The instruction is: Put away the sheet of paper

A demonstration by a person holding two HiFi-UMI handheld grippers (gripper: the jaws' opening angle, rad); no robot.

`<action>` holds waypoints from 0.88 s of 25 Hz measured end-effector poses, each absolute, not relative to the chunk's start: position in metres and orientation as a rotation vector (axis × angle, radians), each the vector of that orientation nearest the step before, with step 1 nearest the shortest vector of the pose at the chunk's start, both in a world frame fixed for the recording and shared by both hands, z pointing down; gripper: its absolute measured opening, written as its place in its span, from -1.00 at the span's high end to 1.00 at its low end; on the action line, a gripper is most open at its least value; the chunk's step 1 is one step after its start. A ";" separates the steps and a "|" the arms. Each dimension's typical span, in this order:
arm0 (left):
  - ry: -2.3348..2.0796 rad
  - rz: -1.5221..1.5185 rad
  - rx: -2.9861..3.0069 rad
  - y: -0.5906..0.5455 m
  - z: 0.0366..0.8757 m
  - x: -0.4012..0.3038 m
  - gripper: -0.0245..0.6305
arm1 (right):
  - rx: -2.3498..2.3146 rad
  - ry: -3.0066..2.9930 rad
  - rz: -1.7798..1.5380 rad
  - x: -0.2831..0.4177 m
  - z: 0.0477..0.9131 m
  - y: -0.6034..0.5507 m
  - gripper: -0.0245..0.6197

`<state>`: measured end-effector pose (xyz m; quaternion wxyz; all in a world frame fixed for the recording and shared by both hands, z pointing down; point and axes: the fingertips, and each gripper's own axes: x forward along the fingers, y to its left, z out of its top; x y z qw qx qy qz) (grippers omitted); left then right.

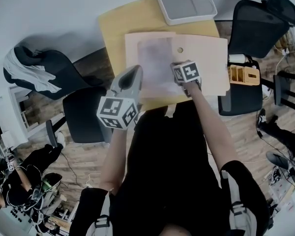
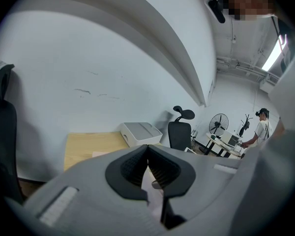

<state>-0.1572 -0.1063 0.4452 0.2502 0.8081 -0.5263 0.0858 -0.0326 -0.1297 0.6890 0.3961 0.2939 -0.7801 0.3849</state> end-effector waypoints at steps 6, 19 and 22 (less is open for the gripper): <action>-1.428 0.227 2.205 -0.107 0.445 -0.158 0.90 | 0.761 -1.979 0.918 -0.027 0.688 -0.132 0.82; -1.429 0.196 2.222 -0.102 0.438 -0.166 0.90 | 0.815 -1.957 0.838 -0.012 0.680 -0.130 0.63; -1.421 0.191 2.236 -0.100 0.437 -0.166 0.90 | 0.837 -1.985 0.824 -0.010 0.670 -0.127 0.63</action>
